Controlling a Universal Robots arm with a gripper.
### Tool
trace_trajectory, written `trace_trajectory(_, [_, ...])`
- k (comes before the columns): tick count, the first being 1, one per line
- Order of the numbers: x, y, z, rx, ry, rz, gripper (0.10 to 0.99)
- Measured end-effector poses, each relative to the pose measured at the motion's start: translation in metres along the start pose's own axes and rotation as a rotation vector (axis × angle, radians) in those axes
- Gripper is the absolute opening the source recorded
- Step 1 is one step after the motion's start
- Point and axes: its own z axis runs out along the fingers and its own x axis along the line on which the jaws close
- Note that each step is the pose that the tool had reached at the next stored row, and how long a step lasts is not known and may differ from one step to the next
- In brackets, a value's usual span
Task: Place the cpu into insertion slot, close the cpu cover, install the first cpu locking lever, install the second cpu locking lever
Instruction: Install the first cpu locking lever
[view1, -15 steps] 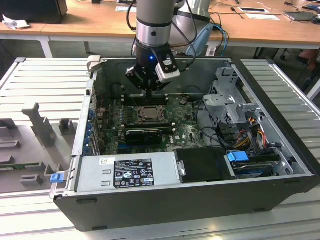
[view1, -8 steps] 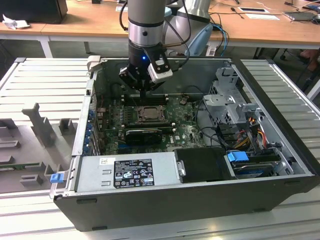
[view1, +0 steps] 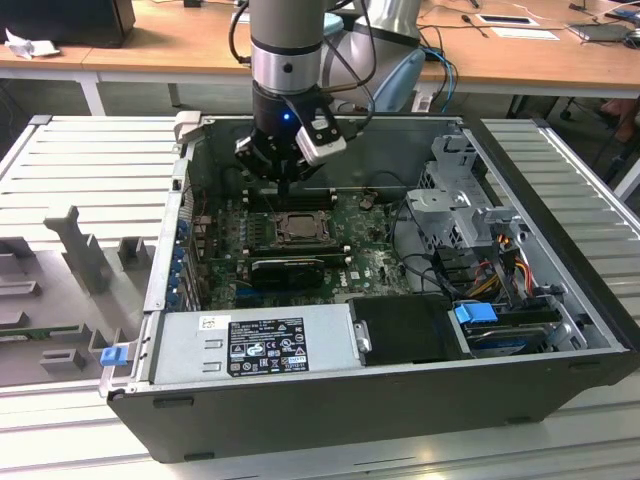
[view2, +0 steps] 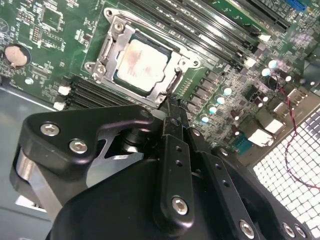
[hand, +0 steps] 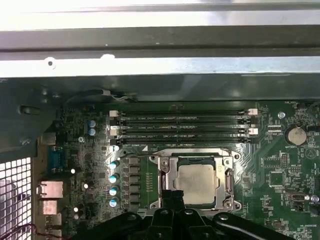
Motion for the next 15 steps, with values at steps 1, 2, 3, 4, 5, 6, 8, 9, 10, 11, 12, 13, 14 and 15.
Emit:
trace_trajectory(1, [0.0037,0.0000,0.0004,0.000,-0.0027,-0.001,0.106])
trace_trajectory(2, [0.0073,-0.0001,0.0005,0.000,-0.0047,-0.001,0.106])
trace_trajectory(3, [0.0106,-0.0001,0.0006,0.000,-0.0060,-0.001,0.106])
trace_trajectory(4, [0.0138,-0.0002,0.0008,0.000,-0.0072,-0.001,0.106])
trace_trajectory(5, [0.0164,-0.0002,0.0010,0.000,-0.0079,-0.002,0.106])
trace_trajectory(6, [0.0211,-0.0003,0.0014,0.000,-0.0092,-0.002,0.106])
trace_trajectory(8, [0.0273,-0.0004,0.0020,0.000,-0.0107,-0.003,0.106])
trace_trajectory(9, [0.0334,-0.0005,0.0025,0.000,-0.0118,-0.003,0.106])
trace_trajectory(10, [0.0384,-0.0006,0.0031,0.000,-0.0122,-0.004,0.106])
trace_trajectory(11, [0.0416,-0.0004,0.0034,0.000,-0.0122,-0.004,0.106])
trace_trajectory(12, [0.0439,0.0000,0.0037,0.000,-0.0124,-0.005,0.106])
trace_trajectory(13, [0.0470,0.0009,0.0039,0.000,-0.0122,-0.007,0.106])
trace_trajectory(14, [0.0485,0.0016,0.0040,0.000,-0.0121,-0.008,0.106])
trace_trajectory(15, [0.0497,0.0029,0.0041,0.000,-0.0121,-0.009,0.106])
